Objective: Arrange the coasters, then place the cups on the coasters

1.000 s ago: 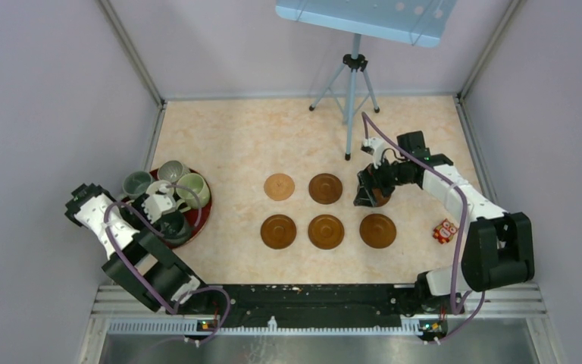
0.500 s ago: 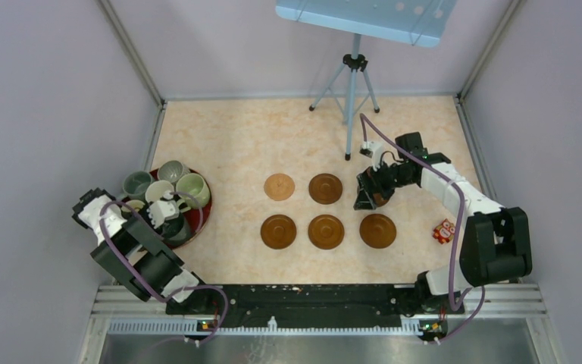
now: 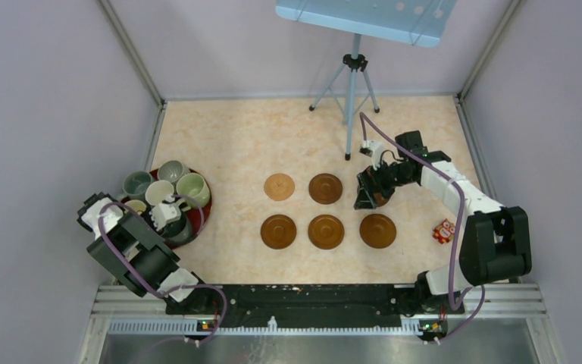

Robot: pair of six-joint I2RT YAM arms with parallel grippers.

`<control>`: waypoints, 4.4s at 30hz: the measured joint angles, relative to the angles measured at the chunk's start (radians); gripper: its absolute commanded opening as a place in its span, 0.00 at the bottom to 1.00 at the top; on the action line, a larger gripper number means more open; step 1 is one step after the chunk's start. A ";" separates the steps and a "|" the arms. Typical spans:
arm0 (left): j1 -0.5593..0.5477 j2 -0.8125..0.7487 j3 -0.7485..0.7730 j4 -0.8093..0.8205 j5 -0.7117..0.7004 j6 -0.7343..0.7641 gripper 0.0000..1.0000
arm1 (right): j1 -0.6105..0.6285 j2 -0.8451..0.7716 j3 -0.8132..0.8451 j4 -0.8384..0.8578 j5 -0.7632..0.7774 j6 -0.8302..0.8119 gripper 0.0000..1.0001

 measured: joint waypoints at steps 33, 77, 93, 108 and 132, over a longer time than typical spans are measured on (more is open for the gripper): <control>-0.216 -0.250 0.079 -0.299 0.172 0.008 0.00 | -0.005 0.001 0.000 -0.002 -0.026 -0.013 0.97; -1.768 0.807 1.217 0.261 -0.171 -1.659 0.00 | -0.624 -0.078 -0.002 0.243 0.201 0.423 0.99; -1.816 0.909 1.246 0.254 -0.227 -1.734 0.00 | -0.629 -0.078 -0.016 0.266 0.285 0.476 0.99; -1.828 0.934 1.246 0.264 -0.274 -1.761 0.00 | -0.630 -0.078 -0.016 0.268 0.284 0.482 0.99; -1.828 0.940 1.253 0.293 -0.264 -1.768 0.64 | -0.630 -0.078 -0.016 0.268 0.275 0.481 0.99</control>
